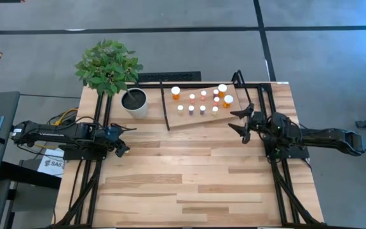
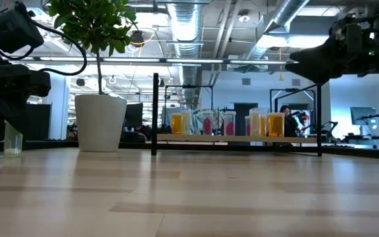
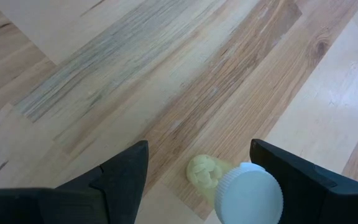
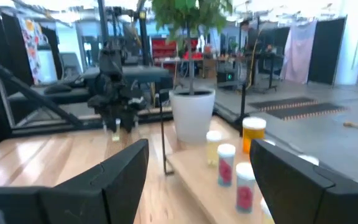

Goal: Pick and place medicine bottles onto shelf by color
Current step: Put the yellow pill bottle on the shelf

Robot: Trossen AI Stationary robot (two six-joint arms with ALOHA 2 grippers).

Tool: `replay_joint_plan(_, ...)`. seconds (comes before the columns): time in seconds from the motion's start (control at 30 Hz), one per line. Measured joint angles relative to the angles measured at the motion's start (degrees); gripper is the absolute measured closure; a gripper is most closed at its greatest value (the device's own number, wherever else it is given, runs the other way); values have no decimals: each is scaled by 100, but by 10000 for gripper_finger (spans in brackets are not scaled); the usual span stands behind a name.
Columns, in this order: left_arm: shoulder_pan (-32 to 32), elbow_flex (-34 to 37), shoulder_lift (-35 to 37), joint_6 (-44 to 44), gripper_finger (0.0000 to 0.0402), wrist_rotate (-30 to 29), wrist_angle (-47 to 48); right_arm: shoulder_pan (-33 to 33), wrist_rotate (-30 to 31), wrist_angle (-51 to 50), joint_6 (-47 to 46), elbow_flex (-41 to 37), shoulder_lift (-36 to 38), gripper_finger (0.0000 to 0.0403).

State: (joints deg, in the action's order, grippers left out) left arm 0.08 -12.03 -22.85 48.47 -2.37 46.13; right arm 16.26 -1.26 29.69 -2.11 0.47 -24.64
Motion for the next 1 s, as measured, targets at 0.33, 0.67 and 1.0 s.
replay_joint_plan(0.33, 0, 0, 0, 0, 135, 0, 1, -122, -9, -1054, -1618, -4, -5, 102)
replay_joint_plan(0.67, 0, 0, 0, -1, 135, 0, 0, -202, -11, -1321, -2189, -7, -5, 102)
replay_joint_plan(1.0, 0, 0, 0, 0, 135, 0, 1, -199, -15, -1552, -2189, -11, -5, 102)
